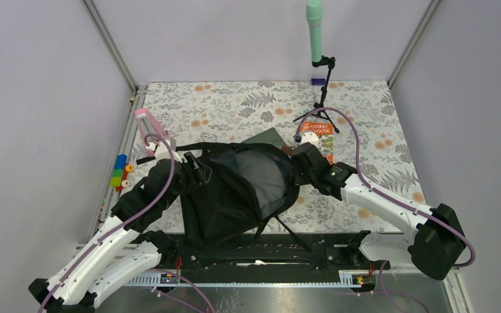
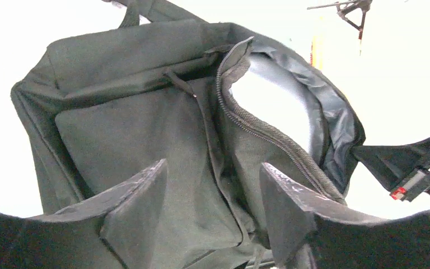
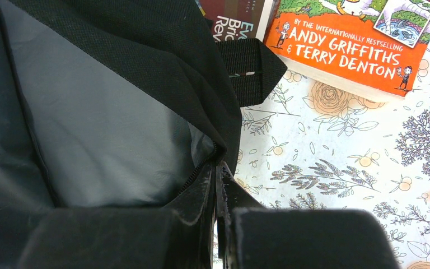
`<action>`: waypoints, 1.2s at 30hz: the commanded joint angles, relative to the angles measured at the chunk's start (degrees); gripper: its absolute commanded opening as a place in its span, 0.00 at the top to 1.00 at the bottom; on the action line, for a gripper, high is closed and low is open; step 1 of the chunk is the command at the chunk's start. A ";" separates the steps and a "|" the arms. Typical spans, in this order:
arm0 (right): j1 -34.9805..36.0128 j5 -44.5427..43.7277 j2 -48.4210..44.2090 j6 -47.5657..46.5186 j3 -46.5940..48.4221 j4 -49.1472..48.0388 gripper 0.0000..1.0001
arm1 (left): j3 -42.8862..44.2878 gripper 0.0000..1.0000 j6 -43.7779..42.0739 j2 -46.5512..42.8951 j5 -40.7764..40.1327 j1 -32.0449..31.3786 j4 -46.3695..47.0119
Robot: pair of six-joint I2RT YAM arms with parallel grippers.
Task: Pack the student bag
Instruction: Unzip the student bag at the center of the board.
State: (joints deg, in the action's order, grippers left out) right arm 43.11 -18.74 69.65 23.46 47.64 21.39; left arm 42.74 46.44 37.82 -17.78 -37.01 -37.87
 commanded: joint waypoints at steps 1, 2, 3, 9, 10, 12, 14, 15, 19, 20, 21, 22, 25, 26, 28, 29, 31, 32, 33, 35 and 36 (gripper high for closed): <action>-0.40 -0.24 -0.96 0.09 0.43 -1.03 1.00 | 2.15 0.33 1.26 -0.11 2.15 0.28 3.86; -0.40 -0.31 -0.93 0.00 0.44 -1.03 1.00 | 2.03 0.28 2.02 0.65 4.04 0.32 5.89; -0.42 -0.33 -0.92 -0.02 0.52 -1.02 1.00 | 1.86 0.23 2.48 1.69 5.88 0.29 8.10; -0.45 -0.03 -1.23 -0.08 0.50 -1.14 1.00 | 2.99 0.01 3.73 10.02 4.04 0.36 11.72; -0.42 -0.12 -1.26 -0.16 0.40 -1.13 1.00 | 2.58 0.01 3.73 10.40 3.99 0.41 13.37; -0.41 -0.15 -1.24 -0.32 0.31 -1.11 1.00 | 1.51 0.01 3.81 11.22 4.12 0.49 16.78; -0.45 -0.17 -1.35 -0.34 0.28 -1.12 1.00 | 1.30 0.01 3.88 12.87 4.60 0.85 17.23; -0.44 -0.16 -1.34 -0.39 0.26 -1.17 1.00 | 1.07 0.01 3.96 13.77 4.94 1.03 17.14; -0.42 0.20 -1.35 -0.44 -0.11 -1.94 1.00 | -4.05 0.01 6.18 14.86 8.17 2.43 22.13; -0.46 0.27 -1.34 -0.49 -0.29 -2.05 1.00 | -5.24 0.01 6.82 14.97 10.30 3.06 23.41; -0.41 0.28 -1.35 -0.49 -0.32 -2.08 1.00 | -6.19 0.01 7.23 15.12 11.85 3.51 24.44; -0.45 0.29 -1.36 -0.44 -0.34 -2.13 1.00 | -6.74 0.02 7.42 15.33 12.72 3.61 24.80; -0.43 0.12 -1.63 -0.44 -0.56 -2.11 1.00 | -8.09 0.09 6.82 15.17 15.32 3.66 24.08; -0.43 0.11 -1.82 -0.48 -0.61 -2.11 1.00 | -8.64 0.19 6.56 14.72 16.44 3.68 23.76; -0.42 0.35 -2.00 -0.40 -0.57 -2.13 1.00 | -9.83 0.51 5.81 12.99 19.35 3.96 23.48; -0.41 0.67 -2.13 -0.29 -0.43 -2.14 1.00 | -10.07 0.72 5.21 11.72 20.30 4.15 22.79; -0.42 2.09 -2.16 -0.35 -0.13 -2.09 1.00 | -8.54 0.96 3.11 8.07 19.93 5.16 19.18; -0.40 2.92 -2.23 -0.23 -0.05 -2.07 1.00 | -6.78 1.00 1.54 6.18 19.06 5.98 16.48; -0.44 3.95 -2.17 -0.19 0.07 -2.25 1.00 | -4.76 1.00 -0.34 4.27 18.18 6.86 12.88; -0.40 6.34 -2.22 -0.60 0.32 -2.72 1.00 | 0.85 1.00 -4.80 1.45 15.53 8.43 8.93; -0.40 6.96 -2.23 -0.50 0.57 -2.79 1.00 | 3.64 1.00 -7.33 0.84 14.72 8.99 6.15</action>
State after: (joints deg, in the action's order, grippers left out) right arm 43.07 -15.90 68.62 23.38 47.16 20.23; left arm 35.31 48.05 43.68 -0.97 -30.52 -25.19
